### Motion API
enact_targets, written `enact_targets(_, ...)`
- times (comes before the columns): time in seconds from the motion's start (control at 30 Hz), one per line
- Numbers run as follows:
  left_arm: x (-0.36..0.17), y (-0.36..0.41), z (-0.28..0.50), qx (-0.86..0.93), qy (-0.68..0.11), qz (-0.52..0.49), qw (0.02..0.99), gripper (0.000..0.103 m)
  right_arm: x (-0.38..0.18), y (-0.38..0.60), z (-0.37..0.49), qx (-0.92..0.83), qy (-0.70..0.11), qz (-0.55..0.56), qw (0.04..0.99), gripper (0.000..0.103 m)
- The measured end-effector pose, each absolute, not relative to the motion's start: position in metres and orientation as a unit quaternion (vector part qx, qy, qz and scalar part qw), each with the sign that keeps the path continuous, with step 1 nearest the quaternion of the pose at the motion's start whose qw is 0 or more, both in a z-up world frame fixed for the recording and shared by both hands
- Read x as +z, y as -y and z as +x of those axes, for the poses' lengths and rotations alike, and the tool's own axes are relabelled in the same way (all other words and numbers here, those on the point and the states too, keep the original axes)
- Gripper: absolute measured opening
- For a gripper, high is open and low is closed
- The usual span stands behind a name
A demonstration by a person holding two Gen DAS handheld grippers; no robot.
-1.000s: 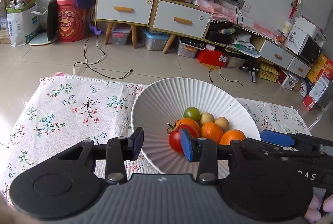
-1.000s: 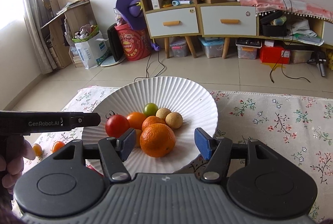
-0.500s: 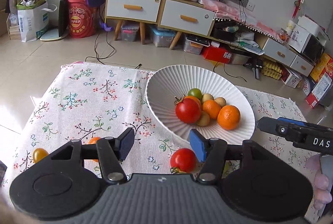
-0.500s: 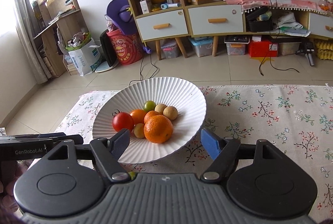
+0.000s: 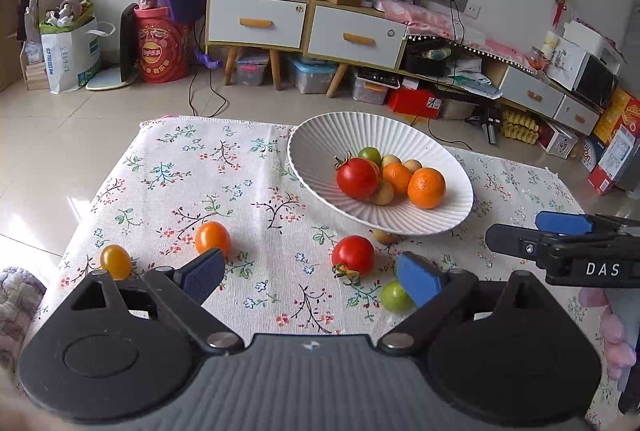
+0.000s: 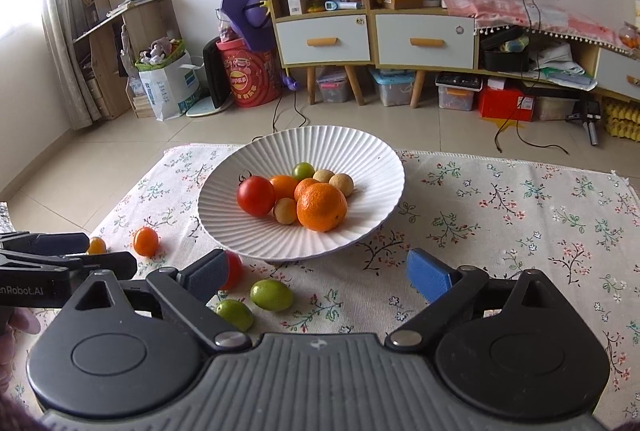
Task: Organize fruits
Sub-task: 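Lift both open tools away from the bowl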
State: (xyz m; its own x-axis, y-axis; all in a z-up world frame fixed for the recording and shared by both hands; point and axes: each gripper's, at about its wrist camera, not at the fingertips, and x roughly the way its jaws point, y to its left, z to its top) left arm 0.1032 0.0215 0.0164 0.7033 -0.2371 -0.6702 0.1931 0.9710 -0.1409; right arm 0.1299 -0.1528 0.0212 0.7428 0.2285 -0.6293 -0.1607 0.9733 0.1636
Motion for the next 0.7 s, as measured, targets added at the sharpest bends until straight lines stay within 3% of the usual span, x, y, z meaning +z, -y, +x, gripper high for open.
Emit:
enact_targets(0.1,0.015,-0.023,0.094,-0.117,-0.368,-0.019,0.922,0.102,0.024,0.152,0.124,0.106,-0.338,0.041,0.934,0.097)
enact_targets(0.7,-0.013,-0.046,0.064,-0.105,-0.389,0.024,0.915,0.102,0.015,0.139,0.103,0.108,-0.340,0.027,0.934,0.102)
